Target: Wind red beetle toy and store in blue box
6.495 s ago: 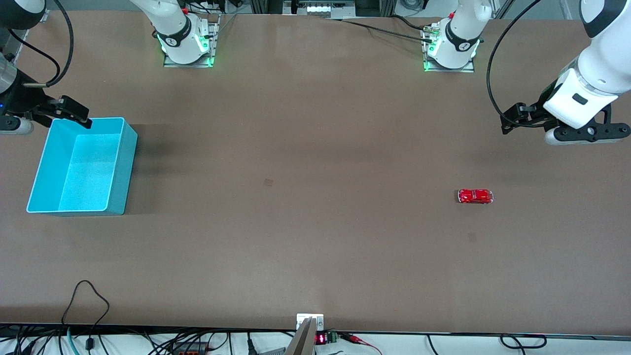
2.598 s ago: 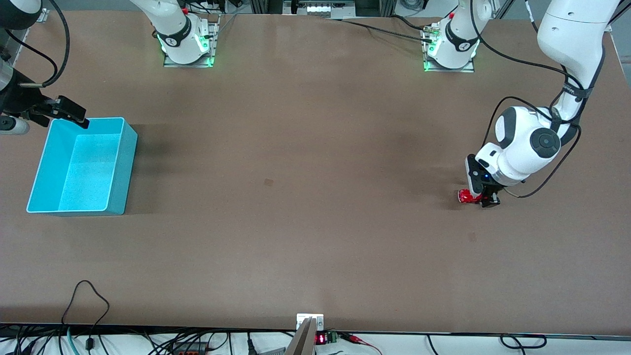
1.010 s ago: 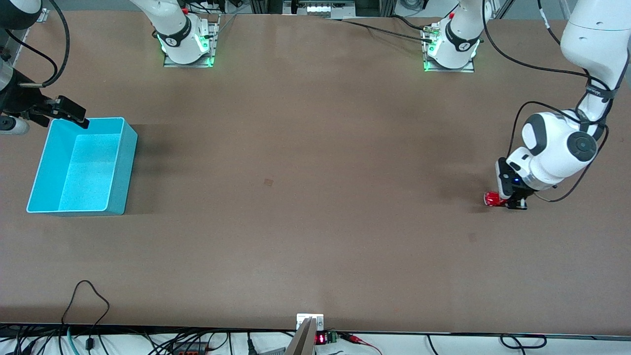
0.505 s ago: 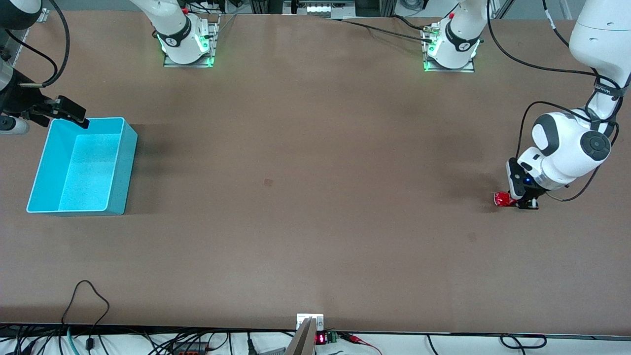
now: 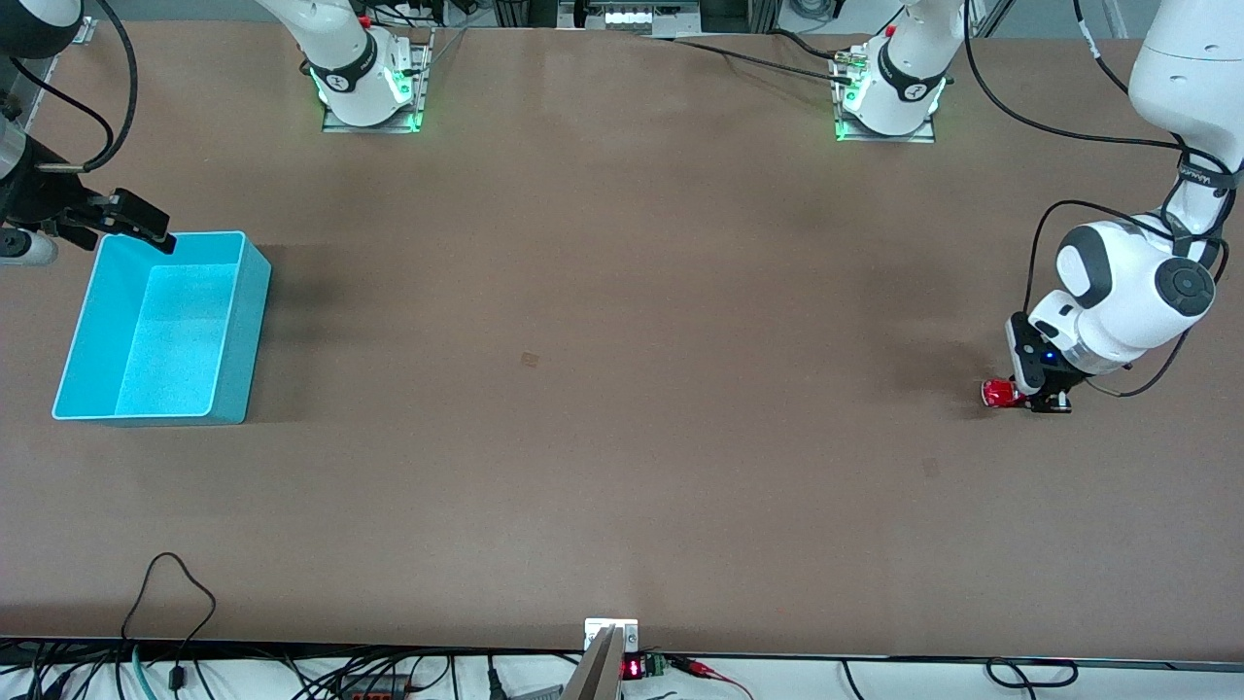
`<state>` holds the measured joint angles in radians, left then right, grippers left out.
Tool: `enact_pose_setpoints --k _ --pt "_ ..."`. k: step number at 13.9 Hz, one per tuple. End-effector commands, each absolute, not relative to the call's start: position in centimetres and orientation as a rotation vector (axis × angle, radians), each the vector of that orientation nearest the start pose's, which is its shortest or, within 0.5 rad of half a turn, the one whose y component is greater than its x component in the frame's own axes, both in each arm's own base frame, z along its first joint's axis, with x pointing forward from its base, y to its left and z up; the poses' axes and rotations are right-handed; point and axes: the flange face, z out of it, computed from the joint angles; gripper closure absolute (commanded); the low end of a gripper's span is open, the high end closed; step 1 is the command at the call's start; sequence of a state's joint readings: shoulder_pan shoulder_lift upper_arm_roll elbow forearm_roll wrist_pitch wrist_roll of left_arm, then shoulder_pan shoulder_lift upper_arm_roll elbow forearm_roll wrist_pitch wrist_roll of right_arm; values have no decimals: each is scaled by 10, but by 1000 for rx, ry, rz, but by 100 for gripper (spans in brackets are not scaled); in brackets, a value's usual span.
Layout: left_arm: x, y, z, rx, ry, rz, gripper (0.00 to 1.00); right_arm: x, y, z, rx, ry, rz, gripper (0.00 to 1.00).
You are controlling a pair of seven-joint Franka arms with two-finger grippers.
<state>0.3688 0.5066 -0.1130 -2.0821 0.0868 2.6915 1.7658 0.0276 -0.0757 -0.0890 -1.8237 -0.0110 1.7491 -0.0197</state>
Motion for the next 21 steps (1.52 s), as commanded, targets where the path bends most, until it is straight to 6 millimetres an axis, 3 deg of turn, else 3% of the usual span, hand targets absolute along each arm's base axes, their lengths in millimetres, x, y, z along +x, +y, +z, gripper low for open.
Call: enact_pose_setpoints --k 1,3,5,10,17,21 --pt "579 158 180 -2142 2182 -88 66 534 -37 566 -3144 69 -4 0" --pt "580 159 184 -2137 2177 -93 35 534 -37 566 -3144 69 -4 0" --pt "586 158 201 -2114 2168 -108 0 534 -37 566 -3144 69 -4 0" --pt "588 153 232 -2131 2168 -88 0 534 -37 566 -3144 69 -7 0" --pt "592 157 318 -2393 2043 67 0 534 -37 565 -3144 71 -2 0" --pt "602 146 371 -2517 1944 136 0 534 -37 565 -3144 71 -2 0"
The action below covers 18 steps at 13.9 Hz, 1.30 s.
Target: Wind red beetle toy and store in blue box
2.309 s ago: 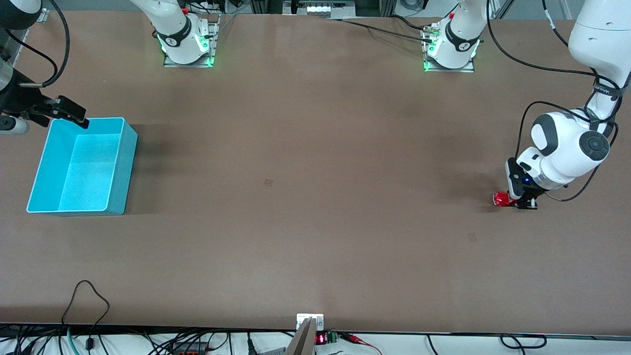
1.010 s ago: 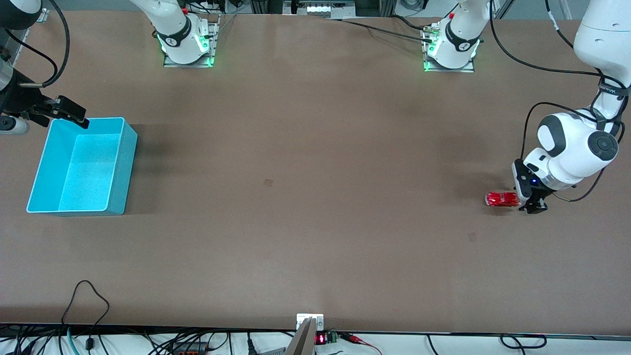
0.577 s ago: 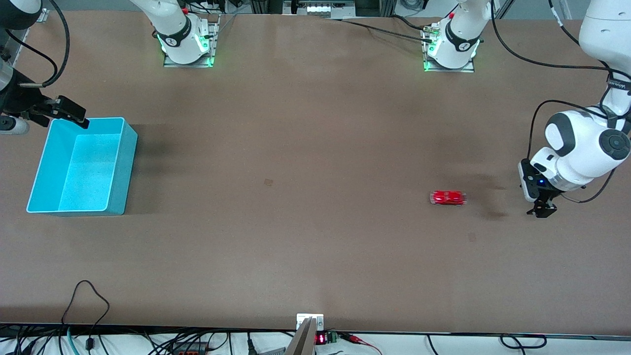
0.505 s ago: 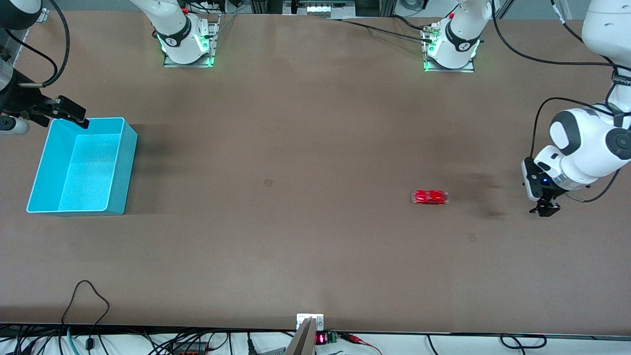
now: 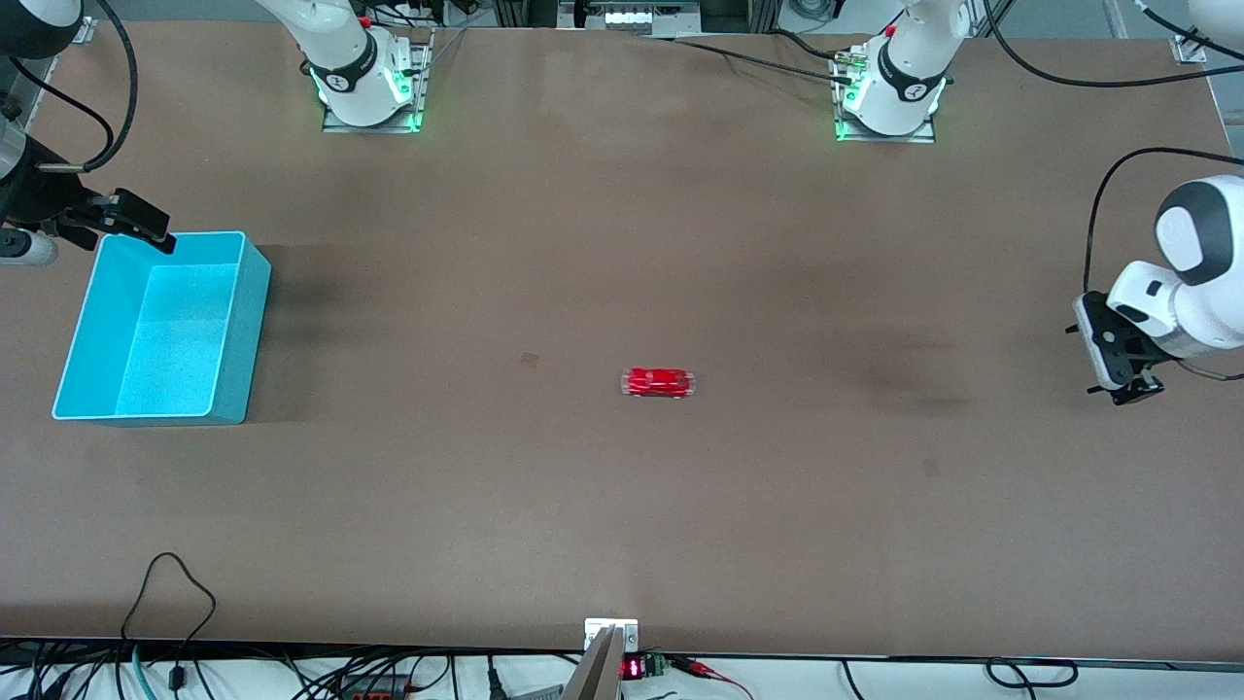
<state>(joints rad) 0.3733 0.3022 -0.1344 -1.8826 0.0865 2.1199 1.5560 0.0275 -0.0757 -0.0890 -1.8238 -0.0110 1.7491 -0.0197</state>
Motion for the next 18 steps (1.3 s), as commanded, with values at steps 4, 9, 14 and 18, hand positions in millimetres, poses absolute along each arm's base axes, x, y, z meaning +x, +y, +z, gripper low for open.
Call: enact_pose_setpoints --k 4,9,14,18 --pt "609 117 420 -2665 1777 213 0 535 -37 565 -3144 71 -4 0" --pt "611 69 472 -2888 1358 284 0 535 -37 564 -3144 69 -2 0" --pt "606 8 508 -3051 861 377 0 537 -37 560 -3144 71 13 0" --pt "612 -5 521 -3115 344 324 0 543 -35 546 -3147 59 49 0"
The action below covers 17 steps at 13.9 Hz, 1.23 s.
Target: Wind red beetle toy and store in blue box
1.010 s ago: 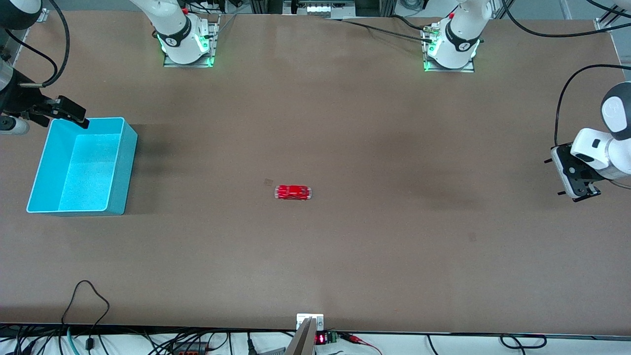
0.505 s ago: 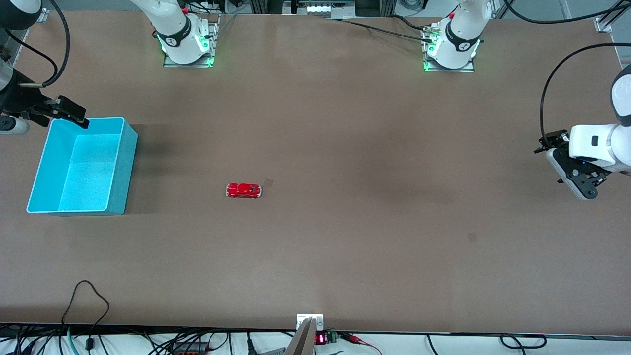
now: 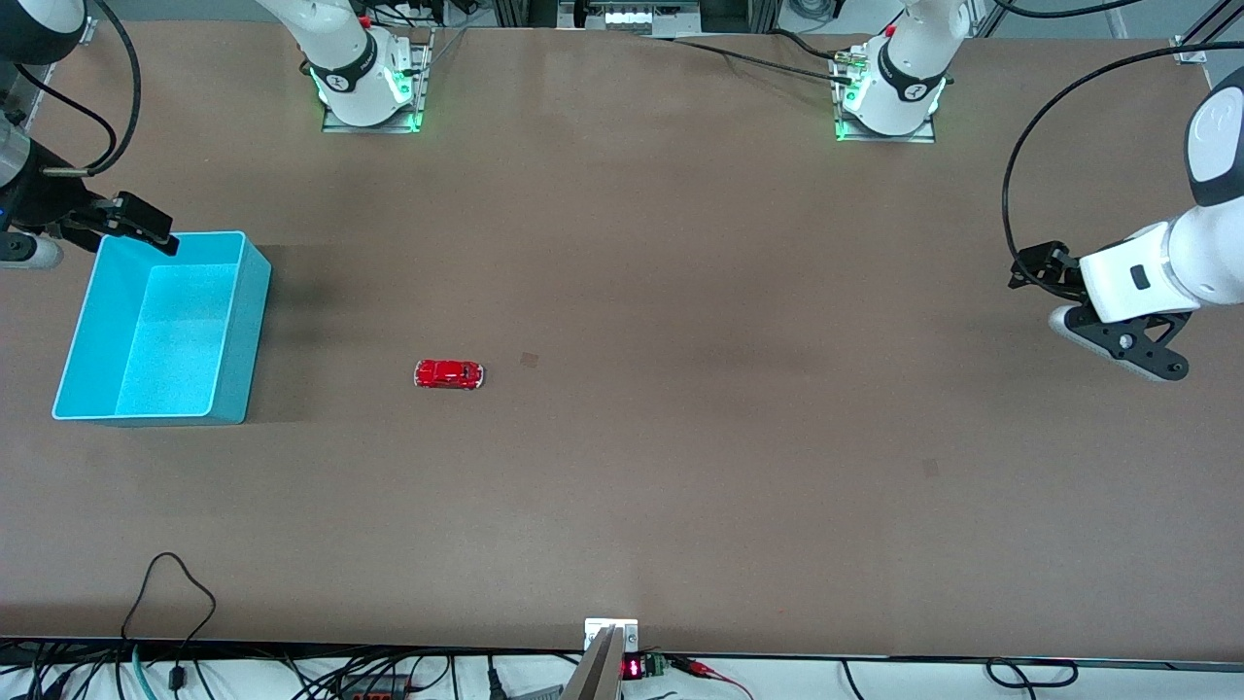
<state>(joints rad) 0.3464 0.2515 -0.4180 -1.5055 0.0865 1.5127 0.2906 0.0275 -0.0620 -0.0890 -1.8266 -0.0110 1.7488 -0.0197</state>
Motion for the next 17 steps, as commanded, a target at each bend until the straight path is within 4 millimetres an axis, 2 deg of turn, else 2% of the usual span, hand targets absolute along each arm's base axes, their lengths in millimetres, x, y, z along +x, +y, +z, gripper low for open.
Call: enact_pose_setpoints --k 1,2,4,5,6,7,8,10,12,14,15,17 --pt "616 -11 528 -3125 211 234 0 544 -34 544 -3144 53 51 0" --pt "612 -12 538 -3133 102 162 0 546 -34 541 -3145 41 56 0" --pt "602 6 543 -3153 -12 68 0 556 -22 518 -3136 -2 113 0" --pt "593 19 545 -3165 -56 4 0 562 1 506 -3120 -60 138 0" --pt "581 19 551 -3163 -62 -73 0 573 25 494 -3100 -119 154 0" --pt "562 18 557 -3162 -45 -95 0 582 51 481 -3084 -173 180 0" --pt "553 11 561 -3162 -32 -90 0 590 70 473 -3077 -211 191 0" --pt "550 1 562 -3164 -9 -32 0 604 109 454 -3076 -303 216 0" --pt "555 -1 565 -3165 -9 -36 0 612 151 425 -3046 -380 241 0" --pt "556 -18 573 -3161 40 -63 0 619 183 401 -3021 -459 228 0" --pt "556 -18 573 -3161 38 -58 0 623 195 391 -3014 -514 228 0" --pt "559 -21 572 -3158 49 -63 0 630 217 367 -2952 -778 247 0"
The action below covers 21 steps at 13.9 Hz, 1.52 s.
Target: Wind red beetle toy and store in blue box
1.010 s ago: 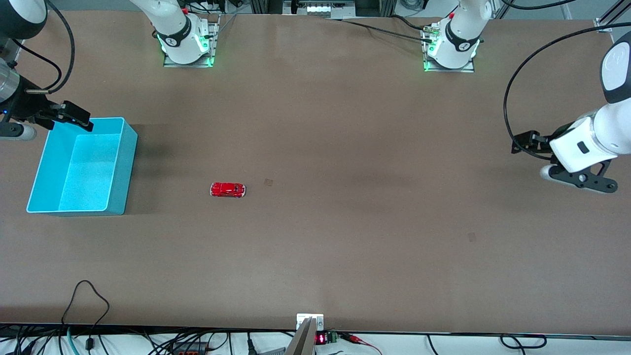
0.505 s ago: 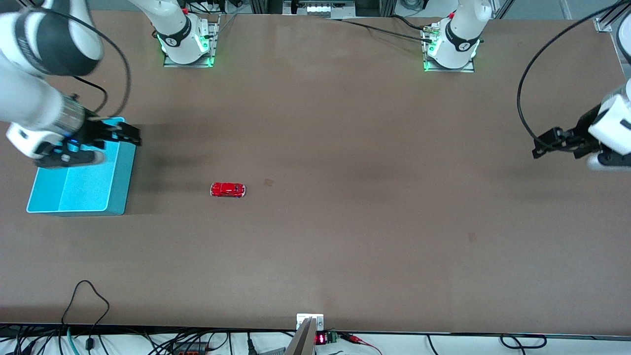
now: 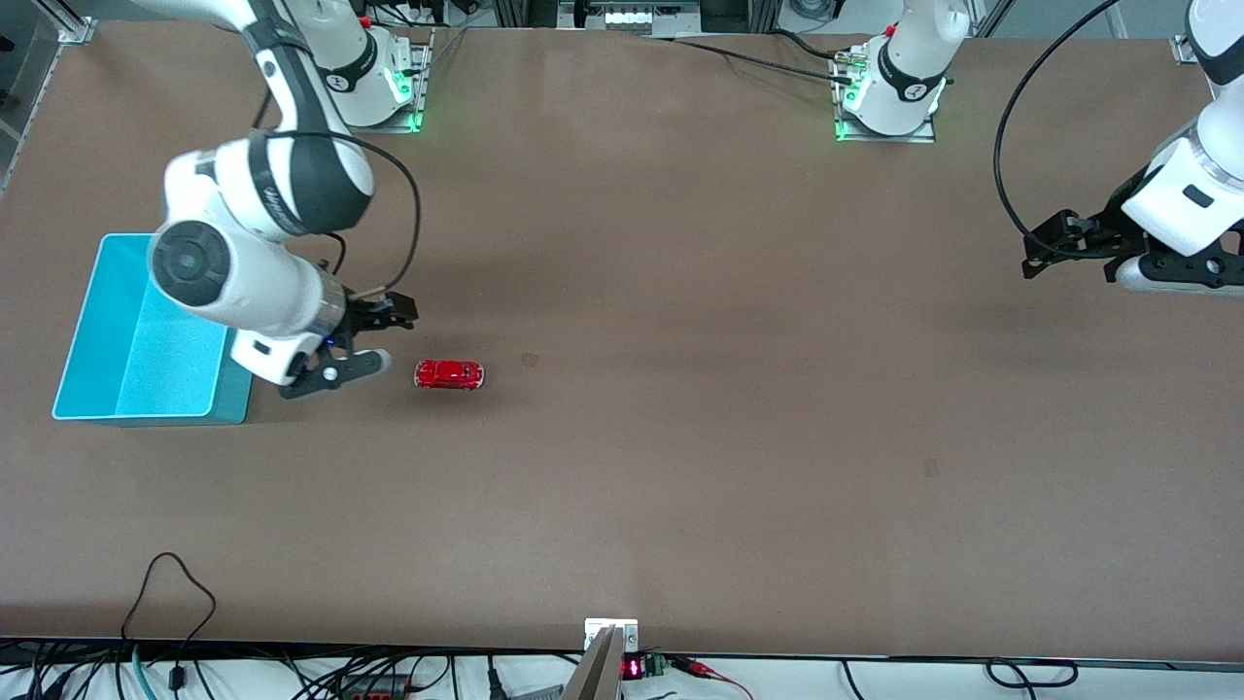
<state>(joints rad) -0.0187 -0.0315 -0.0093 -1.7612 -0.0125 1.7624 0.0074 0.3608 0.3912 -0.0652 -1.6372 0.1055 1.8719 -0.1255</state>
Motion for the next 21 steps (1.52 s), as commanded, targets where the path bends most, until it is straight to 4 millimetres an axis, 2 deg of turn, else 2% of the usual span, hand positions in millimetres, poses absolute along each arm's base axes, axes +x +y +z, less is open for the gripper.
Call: enact_pose_setpoints --k 1,4,5,7,9,10,13,15,21 --pt "560 -25 575 -3157 59 -70 0 630 230 355 -2912 -904 262 0" --pt "560 -28 577 -3157 68 -72 0 622 269 326 -2866 -1076 275 0" --pt "558 -29 576 -3159 71 -58 0 619 277 306 -2848 -1138 287 0" --pt "557 -29 577 -3159 71 -41 0 615 272 264 -2756 -1304 353 0" --pt "557 -30 578 -3157 74 -43 0 607 263 239 -2660 -1488 318 0" --pt "557 -38 577 -3157 95 -43 0 603 257 230 -2613 -1563 304 0" --pt "556 -43 577 -3156 108 -40 0 604 233 212 -2507 -1734 231 0" --pt "556 -43 578 -3156 108 -43 0 606 232 212 -2429 -1849 192 0" --pt "556 -43 578 -3156 108 -40 0 602 235 193 -2287 -2042 137 0"
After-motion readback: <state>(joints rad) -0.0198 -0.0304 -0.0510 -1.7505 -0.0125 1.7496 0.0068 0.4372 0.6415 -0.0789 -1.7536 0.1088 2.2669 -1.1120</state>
